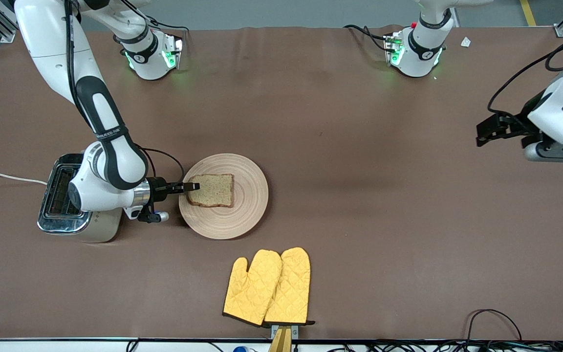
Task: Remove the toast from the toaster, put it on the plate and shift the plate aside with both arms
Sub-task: 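Release the toast and withdraw the right gripper while the left gripper approaches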
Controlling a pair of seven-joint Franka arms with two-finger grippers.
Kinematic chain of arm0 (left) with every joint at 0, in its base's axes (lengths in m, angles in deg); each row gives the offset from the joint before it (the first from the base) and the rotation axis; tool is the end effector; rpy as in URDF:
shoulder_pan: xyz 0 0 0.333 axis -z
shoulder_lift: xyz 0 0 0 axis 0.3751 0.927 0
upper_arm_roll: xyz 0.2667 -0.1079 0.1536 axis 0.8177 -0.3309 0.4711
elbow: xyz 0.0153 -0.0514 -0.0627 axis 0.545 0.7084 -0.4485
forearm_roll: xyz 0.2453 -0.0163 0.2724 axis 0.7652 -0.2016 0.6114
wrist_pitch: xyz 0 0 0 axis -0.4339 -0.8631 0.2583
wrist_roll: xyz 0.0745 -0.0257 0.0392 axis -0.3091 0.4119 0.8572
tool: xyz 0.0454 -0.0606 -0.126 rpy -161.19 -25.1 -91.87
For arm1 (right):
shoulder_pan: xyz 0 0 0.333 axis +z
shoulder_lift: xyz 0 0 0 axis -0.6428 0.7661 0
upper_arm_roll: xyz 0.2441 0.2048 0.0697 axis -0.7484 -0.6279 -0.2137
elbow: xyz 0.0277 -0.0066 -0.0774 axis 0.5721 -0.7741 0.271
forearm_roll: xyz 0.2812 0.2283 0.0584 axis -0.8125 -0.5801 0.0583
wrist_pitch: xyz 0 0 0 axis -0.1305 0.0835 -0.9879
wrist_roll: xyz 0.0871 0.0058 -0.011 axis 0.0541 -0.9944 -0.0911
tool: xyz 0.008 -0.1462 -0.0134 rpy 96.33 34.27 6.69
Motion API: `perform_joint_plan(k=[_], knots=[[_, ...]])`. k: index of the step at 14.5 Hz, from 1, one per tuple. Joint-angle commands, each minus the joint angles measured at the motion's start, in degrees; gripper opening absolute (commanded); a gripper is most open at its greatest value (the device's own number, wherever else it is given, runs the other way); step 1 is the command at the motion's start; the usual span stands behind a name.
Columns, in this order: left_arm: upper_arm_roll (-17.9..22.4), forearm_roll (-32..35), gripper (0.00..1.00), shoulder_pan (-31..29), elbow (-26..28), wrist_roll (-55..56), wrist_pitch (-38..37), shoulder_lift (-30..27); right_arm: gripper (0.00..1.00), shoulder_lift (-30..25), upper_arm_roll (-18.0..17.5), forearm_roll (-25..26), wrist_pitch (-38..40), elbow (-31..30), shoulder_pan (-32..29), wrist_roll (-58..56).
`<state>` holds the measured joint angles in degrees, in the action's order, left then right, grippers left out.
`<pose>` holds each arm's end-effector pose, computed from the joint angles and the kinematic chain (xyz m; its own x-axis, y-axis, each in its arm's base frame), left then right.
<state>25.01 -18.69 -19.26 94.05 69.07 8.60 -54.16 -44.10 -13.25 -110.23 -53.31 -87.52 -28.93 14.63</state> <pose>0.5557 -0.0862 0.5732 0.9952 -0.0708 -0.0678 -0.0665 -0.9957 0.0641 0.5714 0.1575 0.1998 0.9206 0.0354 -0.3889 -0.2015 -0.8100 -0.5507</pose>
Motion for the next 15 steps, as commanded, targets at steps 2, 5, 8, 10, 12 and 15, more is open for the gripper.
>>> perform_joint_plan(k=[2,5,8,10,12,15], knots=[[-0.25,-8.62,1.00,0.92,0.36,0.23,1.88,6.31,1.00,-1.65,0.91,9.05,10.64,6.51,-1.04,9.76],[-0.42,-18.02,1.00,5.57,0.36,0.23,8.45,15.44,1.00,-5.42,3.11,13.90,16.81,8.46,-1.57,11.52],[-0.78,-32.06,1.00,10.93,0.01,0.31,17.42,25.89,1.00,-9.03,3.29,22.51,18.22,11.44,-1.49,15.38],[-1.04,-40.60,1.00,13.65,-0.08,-1.44,23.82,30.83,1.00,-11.58,3.55,26.65,20.59,14.86,-1.83,15.75],[-2.00,-48.15,1.00,16.90,-0.17,-5.47,30.07,34.69,1.00,-16.49,5.65,30.77,21.04,15.75,-1.66,15.75],[-2.97,-59.78,0.99,22.00,-2.18,-10.66,37.46,40.33,1.00,-20.37,5.93,42.80,22.35,21.19,-1.75,14.70]])
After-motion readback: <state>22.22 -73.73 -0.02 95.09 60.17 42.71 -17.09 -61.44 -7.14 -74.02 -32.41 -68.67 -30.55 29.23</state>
